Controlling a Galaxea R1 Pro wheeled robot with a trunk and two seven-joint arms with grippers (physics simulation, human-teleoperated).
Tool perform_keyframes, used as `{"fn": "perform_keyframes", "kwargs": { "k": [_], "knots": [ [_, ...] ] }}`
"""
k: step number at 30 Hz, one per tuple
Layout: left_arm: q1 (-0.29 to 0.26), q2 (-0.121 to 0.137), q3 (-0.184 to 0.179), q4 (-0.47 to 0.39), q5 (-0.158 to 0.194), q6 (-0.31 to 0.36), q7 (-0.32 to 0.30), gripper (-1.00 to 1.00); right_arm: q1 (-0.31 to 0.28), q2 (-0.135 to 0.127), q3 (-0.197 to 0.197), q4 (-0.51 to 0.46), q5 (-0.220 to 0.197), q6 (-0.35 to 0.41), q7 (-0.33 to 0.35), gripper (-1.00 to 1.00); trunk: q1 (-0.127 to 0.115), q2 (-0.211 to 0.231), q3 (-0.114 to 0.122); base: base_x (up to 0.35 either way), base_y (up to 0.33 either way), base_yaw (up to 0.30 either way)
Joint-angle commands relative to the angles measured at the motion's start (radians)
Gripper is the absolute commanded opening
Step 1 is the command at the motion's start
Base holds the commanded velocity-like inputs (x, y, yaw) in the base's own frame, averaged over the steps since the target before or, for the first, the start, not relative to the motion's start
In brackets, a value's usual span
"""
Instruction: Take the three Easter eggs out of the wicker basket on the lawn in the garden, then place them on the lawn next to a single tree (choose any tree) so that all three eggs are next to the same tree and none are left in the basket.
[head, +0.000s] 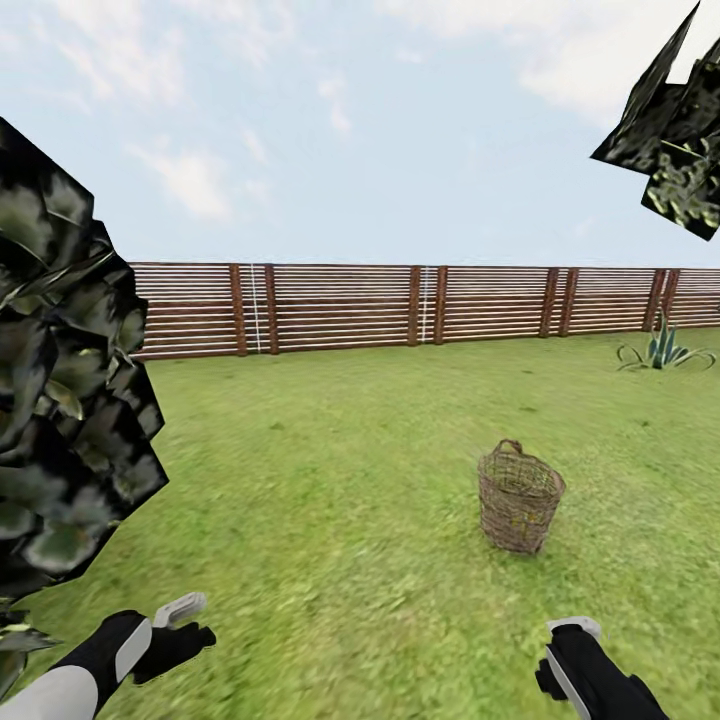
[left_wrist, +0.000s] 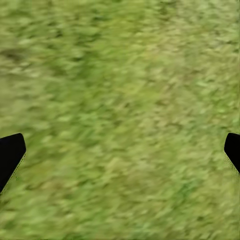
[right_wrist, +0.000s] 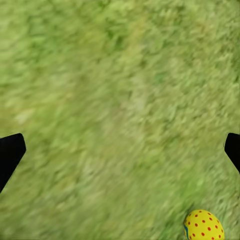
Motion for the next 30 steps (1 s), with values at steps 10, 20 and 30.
{"fn": "perform_keyframes", "kwargs": {
  "k": [10, 20, 30],
  "knots": [
    [0.0, 0.001, 0.002, -0.001, 0.008, 0.007, 0.0, 1.0, 0.0, -0.001, 0.0, -0.001, 0.009, 0.006, 0.004, 1.0, 0.0, -0.001, -0.001, 0.327, 0.083, 0.0],
    [0.0, 0.001, 0.002, -0.001, 0.008, 0.006, -0.001, 1.0, 0.0, -0.002, 0.0, -0.001, 0.008, 0.005, 0.004, 1.0, 0.0, -0.001, -0.001, 0.328, 0.083, 0.0],
    [0.0, 0.0, 0.002, -0.001, 0.008, 0.006, 0.0, 1.0, 0.0, 0.0, 0.002, -0.001, 0.009, 0.005, 0.004, 1.0, 0.0, -0.001, -0.001, 0.328, 0.083, 0.0]
  ]
}}
